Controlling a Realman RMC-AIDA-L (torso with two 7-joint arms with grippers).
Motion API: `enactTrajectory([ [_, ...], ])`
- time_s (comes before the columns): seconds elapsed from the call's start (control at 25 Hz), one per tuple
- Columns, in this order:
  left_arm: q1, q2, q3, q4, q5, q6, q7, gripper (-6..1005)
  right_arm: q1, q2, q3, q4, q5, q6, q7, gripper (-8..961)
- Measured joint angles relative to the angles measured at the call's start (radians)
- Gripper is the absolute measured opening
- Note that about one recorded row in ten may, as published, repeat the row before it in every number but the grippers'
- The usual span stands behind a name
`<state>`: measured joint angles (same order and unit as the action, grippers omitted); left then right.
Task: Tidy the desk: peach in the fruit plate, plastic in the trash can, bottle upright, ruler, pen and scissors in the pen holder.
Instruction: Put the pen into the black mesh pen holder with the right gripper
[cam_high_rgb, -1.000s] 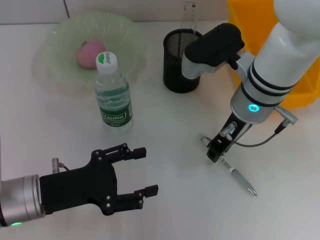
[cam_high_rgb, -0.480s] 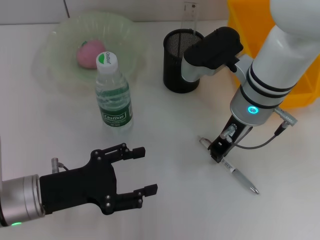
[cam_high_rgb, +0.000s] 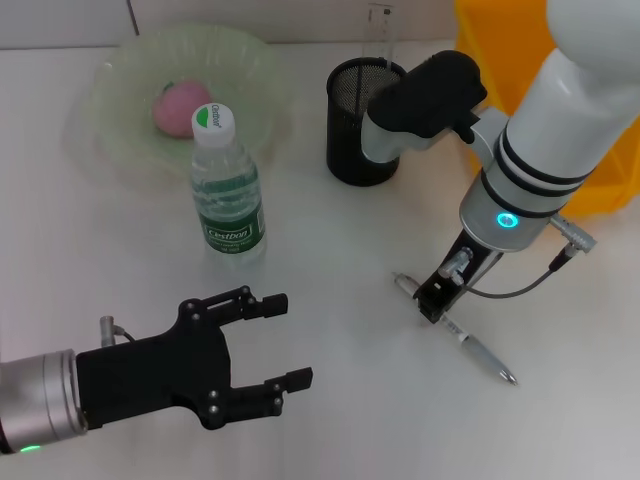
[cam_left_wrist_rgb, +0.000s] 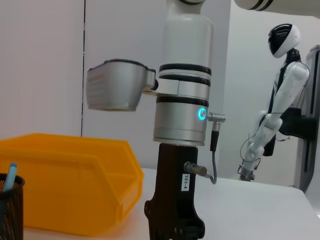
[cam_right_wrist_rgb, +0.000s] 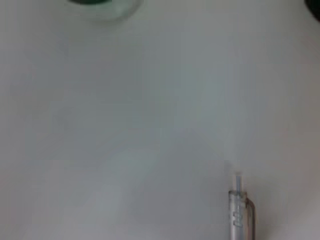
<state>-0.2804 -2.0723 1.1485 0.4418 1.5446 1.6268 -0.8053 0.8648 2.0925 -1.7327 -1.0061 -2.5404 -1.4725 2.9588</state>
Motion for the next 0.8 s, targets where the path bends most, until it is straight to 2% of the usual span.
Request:
enactTrajectory([
  [0.24,0.0,0.0,-0.002,0.0,0.0,0.003,-0.001,771,-0.025,-0.003,0.004,-0.068,-0.007,-0.024,0.0,129],
  [0.36,0.0,0.0,-0.003,0.0,0.0,0.004,-0.001,772,-0.048,-0.006,0.044,-0.154,-0.04,-0.055,-0.001,128],
  [0.44,-0.002,0.0,-0.003,0.0,0.0,0.004,-0.002,772,-0.089,-0.007,0.124,-0.313,-0.093,-0.083,-0.006,128],
  [0.48,-0.002,0.0,-0.003,0.0,0.0,0.005,-0.005,772,-0.134,-0.008,0.193,-0.463,-0.103,-0.08,-0.02,128],
  [0.52,-0.003,0.0,-0.003,0.0,-0.001,0.008,-0.007,772,-0.196,-0.007,0.266,-0.622,-0.09,-0.045,-0.048,128],
  [0.56,-0.002,0.0,-0.003,0.0,-0.001,0.012,-0.008,772,-0.234,-0.004,0.301,-0.695,-0.065,-0.005,-0.07,128],
  [0.6,-0.001,0.0,-0.003,0.0,-0.005,0.014,-0.009,773,-0.324,-0.001,0.355,-0.788,0.043,0.129,-0.15,128],
  [0.64,-0.001,0.0,-0.003,0.0,-0.005,0.014,-0.009,773,-0.324,-0.001,0.355,-0.788,0.043,0.129,-0.15,127],
  [0.68,-0.001,0.0,-0.003,0.0,-0.008,0.014,-0.008,773,-0.408,-0.001,0.376,-0.799,0.212,0.291,-0.279,127],
  [0.72,-0.001,0.0,-0.003,0.0,-0.008,0.014,-0.008,773,-0.408,-0.001,0.376,-0.799,0.212,0.291,-0.279,127],
  [0.76,-0.001,0.0,-0.003,0.0,-0.009,0.014,-0.008,773,-0.444,-0.001,0.377,-0.78,0.31,0.375,-0.362,127],
  [0.8,0.0,0.0,-0.003,0.0,-0.01,0.013,-0.005,773,-0.501,-0.004,0.364,-0.671,0.594,0.553,-0.623,127],
])
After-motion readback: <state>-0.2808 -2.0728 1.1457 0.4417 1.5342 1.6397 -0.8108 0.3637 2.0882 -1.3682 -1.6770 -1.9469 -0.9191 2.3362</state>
